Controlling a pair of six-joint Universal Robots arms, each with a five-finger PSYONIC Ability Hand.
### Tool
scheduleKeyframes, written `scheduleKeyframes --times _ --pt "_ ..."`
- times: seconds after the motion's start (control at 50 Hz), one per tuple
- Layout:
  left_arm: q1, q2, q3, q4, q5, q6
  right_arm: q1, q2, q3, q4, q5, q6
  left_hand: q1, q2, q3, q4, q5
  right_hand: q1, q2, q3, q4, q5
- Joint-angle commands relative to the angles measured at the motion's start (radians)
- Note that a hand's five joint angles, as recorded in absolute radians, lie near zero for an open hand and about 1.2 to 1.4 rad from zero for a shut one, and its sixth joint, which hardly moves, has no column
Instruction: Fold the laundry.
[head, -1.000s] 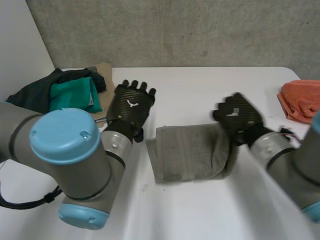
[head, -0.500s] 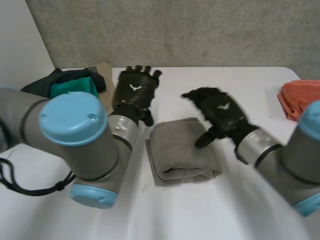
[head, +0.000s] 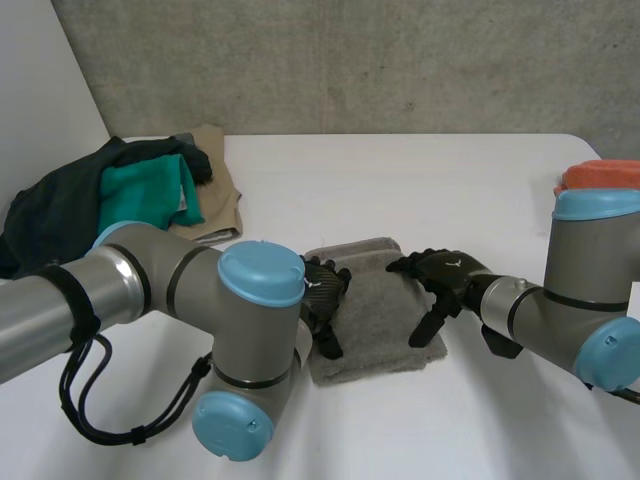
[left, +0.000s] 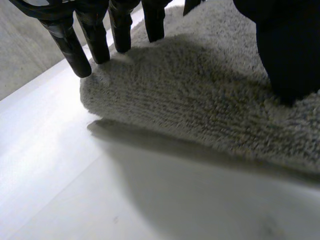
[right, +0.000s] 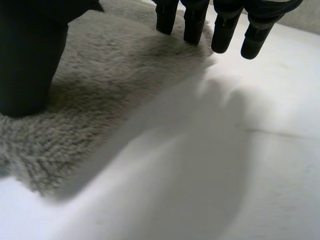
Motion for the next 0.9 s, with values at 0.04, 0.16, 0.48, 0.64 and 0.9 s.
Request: scheduleKeyframes --times 0.04,0.16,0.48,0.64,0.9 --pt "0.004 0.066 -0.007 -0.018 0.005 0.050 0.036 -0.122 0.052 -0.039 0.082 -0.128 0.006 -0.010 -0.016 -0.007 -0.028 -0.055 -0.040 -0.041 -0.043 -0.044" --pt "0.014 0.234 -0.009 0.019 0.042 0.044 0.074 -0.255 0.216 -0.216 0.081 -0.155 0.000 -0.016 -0.022 -0.013 -0.034 -0.055 -0.040 -0.041 -0.043 -0.044" --pt "0.128 0.400 -0.021 -0.022 0.643 -0.042 0.196 -0.249 0.521 -0.537 0.075 -0.280 0.041 0.026 0.020 0.028 0.007 -0.055 -0.040 -0.041 -0.043 -0.044" --pt "0.137 0.391 -0.032 -0.025 0.651 -0.066 0.193 -0.173 0.474 -0.608 0.081 -0.341 0.041 0.026 0.020 0.028 0.007 0.005 0.019 0.019 0.017 0.016" --pt "0.139 0.392 -0.033 -0.025 0.649 -0.066 0.193 -0.096 0.386 -0.654 0.078 -0.339 0.038 0.023 0.017 0.025 0.004 0.546 0.560 0.559 0.557 0.557"
